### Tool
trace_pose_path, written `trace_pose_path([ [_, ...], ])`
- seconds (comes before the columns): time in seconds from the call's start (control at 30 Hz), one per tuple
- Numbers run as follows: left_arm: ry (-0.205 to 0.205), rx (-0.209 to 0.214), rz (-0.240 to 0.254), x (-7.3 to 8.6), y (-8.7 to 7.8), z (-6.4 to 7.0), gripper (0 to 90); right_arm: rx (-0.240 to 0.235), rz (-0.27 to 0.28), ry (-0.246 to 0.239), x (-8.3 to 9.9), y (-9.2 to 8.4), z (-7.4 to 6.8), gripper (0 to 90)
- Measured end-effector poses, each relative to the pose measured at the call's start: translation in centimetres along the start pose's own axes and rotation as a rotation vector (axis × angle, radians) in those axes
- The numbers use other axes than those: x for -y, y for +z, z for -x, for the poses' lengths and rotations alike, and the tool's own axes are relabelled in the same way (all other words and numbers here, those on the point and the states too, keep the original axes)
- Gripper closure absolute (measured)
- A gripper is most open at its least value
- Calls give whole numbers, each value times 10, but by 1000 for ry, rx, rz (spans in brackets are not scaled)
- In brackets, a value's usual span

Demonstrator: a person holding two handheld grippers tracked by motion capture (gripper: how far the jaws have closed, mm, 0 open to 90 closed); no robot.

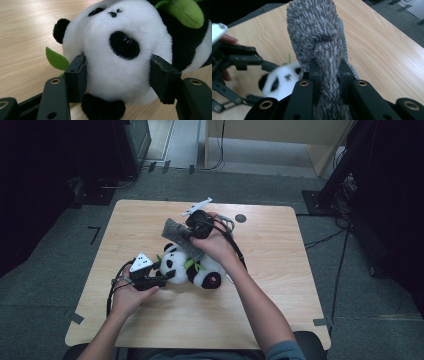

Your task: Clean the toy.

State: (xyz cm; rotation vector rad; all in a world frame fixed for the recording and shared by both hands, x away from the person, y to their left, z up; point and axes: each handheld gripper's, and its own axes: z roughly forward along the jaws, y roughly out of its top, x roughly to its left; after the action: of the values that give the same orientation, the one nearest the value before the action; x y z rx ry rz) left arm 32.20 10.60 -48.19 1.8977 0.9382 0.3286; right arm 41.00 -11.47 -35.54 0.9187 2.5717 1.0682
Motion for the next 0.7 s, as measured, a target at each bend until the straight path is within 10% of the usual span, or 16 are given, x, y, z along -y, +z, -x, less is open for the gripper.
trace_pose_path([
  [0.3,-2,-1,2,0,0,0,381,-78,-71,-23,-13,48,-15,792],
  [0.7,-6,-6,-6,0,0,1,387,-10,-103,28,2,56,7,791],
])
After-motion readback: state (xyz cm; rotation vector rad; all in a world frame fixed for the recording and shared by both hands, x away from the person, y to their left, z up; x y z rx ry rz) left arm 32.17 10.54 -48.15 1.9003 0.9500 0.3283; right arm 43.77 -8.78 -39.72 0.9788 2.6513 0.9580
